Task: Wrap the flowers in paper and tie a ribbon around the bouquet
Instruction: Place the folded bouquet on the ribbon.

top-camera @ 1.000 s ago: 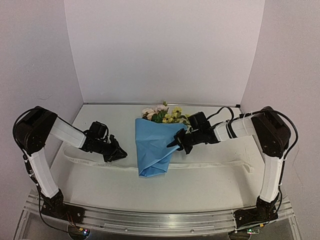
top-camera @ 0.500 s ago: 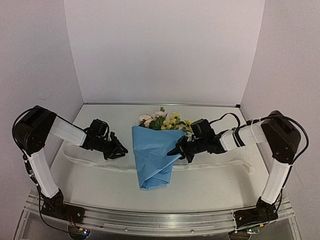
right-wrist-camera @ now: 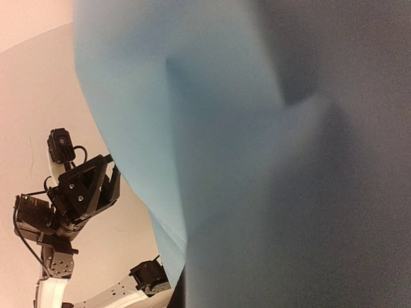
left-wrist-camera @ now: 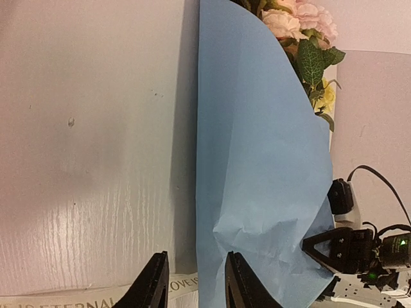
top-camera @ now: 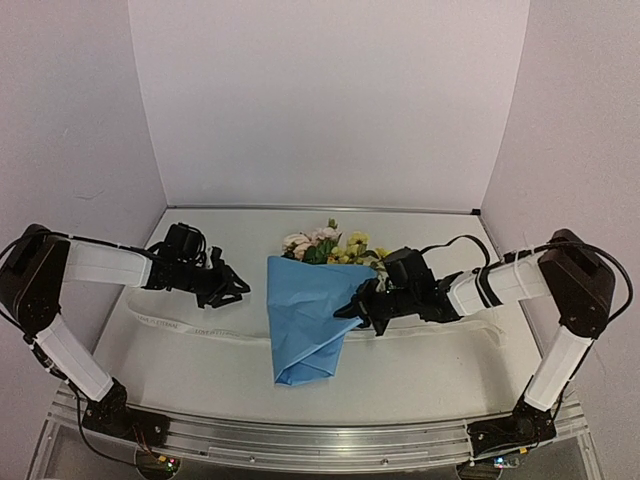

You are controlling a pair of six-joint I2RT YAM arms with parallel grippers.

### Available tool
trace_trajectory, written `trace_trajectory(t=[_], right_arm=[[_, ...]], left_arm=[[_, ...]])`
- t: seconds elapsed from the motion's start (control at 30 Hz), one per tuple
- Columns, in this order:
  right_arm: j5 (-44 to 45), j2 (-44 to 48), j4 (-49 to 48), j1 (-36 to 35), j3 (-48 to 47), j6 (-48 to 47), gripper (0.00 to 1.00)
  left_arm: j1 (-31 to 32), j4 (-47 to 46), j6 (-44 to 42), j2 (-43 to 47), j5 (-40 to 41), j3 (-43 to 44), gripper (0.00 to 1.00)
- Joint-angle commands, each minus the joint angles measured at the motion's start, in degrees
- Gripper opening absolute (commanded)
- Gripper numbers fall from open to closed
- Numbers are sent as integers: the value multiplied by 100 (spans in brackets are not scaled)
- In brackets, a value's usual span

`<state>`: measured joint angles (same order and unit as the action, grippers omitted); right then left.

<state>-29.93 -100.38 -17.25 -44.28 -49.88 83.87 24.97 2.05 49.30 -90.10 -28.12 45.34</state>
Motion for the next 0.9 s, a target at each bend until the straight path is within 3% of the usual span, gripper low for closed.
trace_trajectory(t=[0.0, 0.17, 0.23, 0.3, 0.4, 0.73, 0.87], right_arm=[[181, -121, -478, -107, 247, 20, 0], [111, -337, -488, -116, 334, -296, 2], [165, -374, -482, -135, 387, -385, 15], [240, -326, -476, -142, 467, -456, 36], [391, -97, -171, -141, 440, -662, 55], [1597, 956, 2304, -29, -80, -1871, 87], [1766, 1021, 2745, 225, -303, -2114, 92]], left_arm=[[56, 7, -106, 249, -205, -135, 32], [311, -93, -180, 155, -300, -100, 32], [447, -183, -203, 73, -333, -7, 33], [586, -389, -225, -31, -356, 88, 34], [712, -466, -255, -270, -361, 287, 34], [889, -706, -367, -1084, -707, 883, 34], [1101, -558, -568, -1472, -1008, 1317, 32]])
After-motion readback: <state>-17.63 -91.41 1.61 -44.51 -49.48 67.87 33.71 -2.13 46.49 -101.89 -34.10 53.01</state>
